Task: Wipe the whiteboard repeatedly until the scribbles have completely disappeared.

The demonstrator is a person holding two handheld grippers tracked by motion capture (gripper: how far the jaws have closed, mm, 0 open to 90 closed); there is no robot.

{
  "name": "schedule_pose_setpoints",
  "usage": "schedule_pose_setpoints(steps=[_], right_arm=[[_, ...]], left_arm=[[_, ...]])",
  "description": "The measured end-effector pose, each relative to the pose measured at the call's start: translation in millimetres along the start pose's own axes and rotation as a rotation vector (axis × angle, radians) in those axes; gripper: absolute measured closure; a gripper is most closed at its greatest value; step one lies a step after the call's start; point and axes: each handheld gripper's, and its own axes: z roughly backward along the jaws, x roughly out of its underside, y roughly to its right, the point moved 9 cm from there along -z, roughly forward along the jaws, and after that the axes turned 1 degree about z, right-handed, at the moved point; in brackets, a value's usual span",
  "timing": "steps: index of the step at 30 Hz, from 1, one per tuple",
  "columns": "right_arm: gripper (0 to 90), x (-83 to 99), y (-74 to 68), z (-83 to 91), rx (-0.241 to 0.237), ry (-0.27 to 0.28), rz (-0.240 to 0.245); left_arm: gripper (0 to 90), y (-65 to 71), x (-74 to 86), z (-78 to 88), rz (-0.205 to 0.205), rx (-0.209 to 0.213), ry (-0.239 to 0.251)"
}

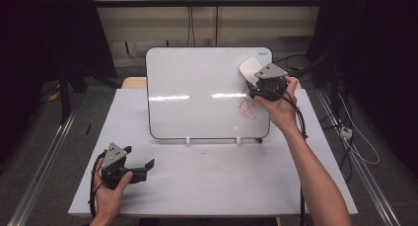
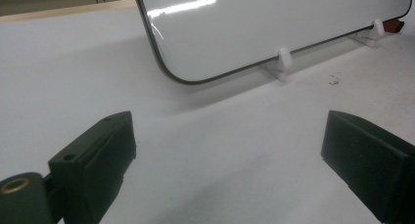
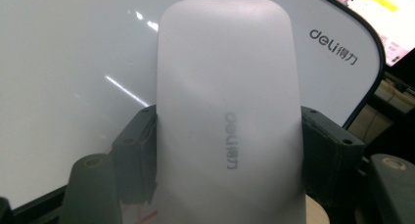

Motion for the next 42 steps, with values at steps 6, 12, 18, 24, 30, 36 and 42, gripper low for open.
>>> schedule_pose_setpoints(steps=[6, 12, 18, 24, 30, 36, 42], right_arm=[[31.1, -0.2, -0.8, -1.9, 0.015, -0.012, 0.009], [31.0, -1.0, -1.9, -2.9, 0.039, -0.038, 0.046], [31.0, -0.6, -1.9, -2.8, 0.040, -0.038, 0.041], [30.7, -0.4, -1.6, -4.1, 0.037, -0.036, 0.024], [31.0, -1.6, -1.9, -3.2, 0.024, -0.081, 0.021], [31.1, -0.1, -9.1, -3.5, 0.012, -0.098, 0.022], [31.1, 2.5, -21.8, -3.5, -0.005, -0.088, 0.044]], left_arm=[[5.8, -0.6, 0.5, 0.3, 0.001, -0.002, -0.002], [5.8, 0.3, -0.6, 1.6, -0.005, -0.004, 0.004], [5.8, -1.1, -0.9, 4.0, -0.001, -0.009, 0.010], [5.8, -1.4, -1.6, 4.9, 0.000, -0.009, 0.014], [5.9, -1.6, -1.0, 4.6, -0.004, -0.011, 0.010], [5.8, -1.5, -0.9, 4.2, -0.009, -0.011, 0.005], [5.8, 0.5, -0.7, 2.6, -0.006, -0.006, 0.003]])
